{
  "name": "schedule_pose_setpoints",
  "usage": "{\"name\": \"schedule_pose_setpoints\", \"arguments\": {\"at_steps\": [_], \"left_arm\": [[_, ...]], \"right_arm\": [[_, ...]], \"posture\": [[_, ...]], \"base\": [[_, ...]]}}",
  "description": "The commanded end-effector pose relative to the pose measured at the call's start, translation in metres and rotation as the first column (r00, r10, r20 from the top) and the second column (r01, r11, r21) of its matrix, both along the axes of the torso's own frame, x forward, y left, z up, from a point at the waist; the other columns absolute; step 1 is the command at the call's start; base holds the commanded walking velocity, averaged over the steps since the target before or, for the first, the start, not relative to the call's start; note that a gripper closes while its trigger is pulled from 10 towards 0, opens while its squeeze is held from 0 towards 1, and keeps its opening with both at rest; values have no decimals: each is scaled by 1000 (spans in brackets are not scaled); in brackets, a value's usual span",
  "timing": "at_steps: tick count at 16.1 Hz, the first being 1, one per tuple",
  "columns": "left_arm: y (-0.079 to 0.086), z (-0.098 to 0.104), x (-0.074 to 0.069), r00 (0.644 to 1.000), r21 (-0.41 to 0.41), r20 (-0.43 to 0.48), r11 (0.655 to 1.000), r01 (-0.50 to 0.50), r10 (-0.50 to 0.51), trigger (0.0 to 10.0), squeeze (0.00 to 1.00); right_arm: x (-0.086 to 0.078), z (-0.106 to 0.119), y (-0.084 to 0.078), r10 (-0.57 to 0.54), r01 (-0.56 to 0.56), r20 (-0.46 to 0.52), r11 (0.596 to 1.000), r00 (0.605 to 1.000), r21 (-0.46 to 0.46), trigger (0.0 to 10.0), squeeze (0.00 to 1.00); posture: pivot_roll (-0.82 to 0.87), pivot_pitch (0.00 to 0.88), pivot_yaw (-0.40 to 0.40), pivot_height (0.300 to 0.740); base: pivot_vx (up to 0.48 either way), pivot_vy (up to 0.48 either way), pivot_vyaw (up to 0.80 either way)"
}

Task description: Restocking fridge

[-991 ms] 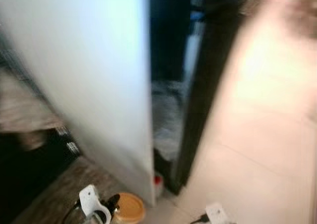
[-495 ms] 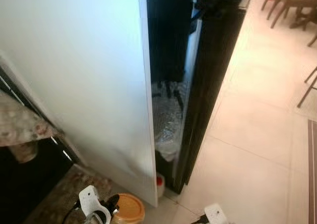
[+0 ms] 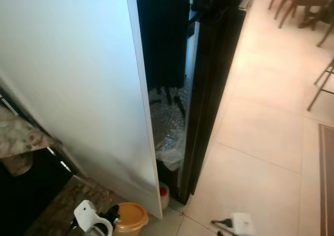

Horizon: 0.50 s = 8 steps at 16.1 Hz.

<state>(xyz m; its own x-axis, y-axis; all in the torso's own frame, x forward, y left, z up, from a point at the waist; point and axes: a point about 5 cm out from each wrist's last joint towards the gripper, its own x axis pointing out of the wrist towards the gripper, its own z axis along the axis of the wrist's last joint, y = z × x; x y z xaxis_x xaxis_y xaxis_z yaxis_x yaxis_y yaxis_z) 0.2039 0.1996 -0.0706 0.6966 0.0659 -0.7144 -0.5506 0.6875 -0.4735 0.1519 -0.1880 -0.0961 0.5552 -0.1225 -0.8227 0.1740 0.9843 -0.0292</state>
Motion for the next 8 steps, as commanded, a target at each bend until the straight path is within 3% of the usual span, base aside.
{"name": "schedule_pose_setpoints", "arguments": {"at_steps": [1, 4, 8], "left_arm": [[2, -5, -10, 999, 4, -34, 1000, 4, -4, 10000, 0], [-1, -7, -13, 999, 3, -40, 1000, 2, -2, 10000, 0], [-1, -7, -13, 999, 15, -43, 999, 33, -33, 10000, 0]], "right_arm": [[1, 1, 1, -72, 71, 39, 997, 997, 32, 10000, 0], [3, 5, 0, -157, 150, 123, 986, 980, 66, 10000, 0], [11, 12, 1, -29, 30, 211, 1000, 977, -1, 10000, 0]], "posture": [[-75, 19, 44, 740], [-75, 26, 43, 740], [-87, 15, 49, 740]], "base": [[0, 0, 0], [0, 0, 0], [0, 0, 0]]}}
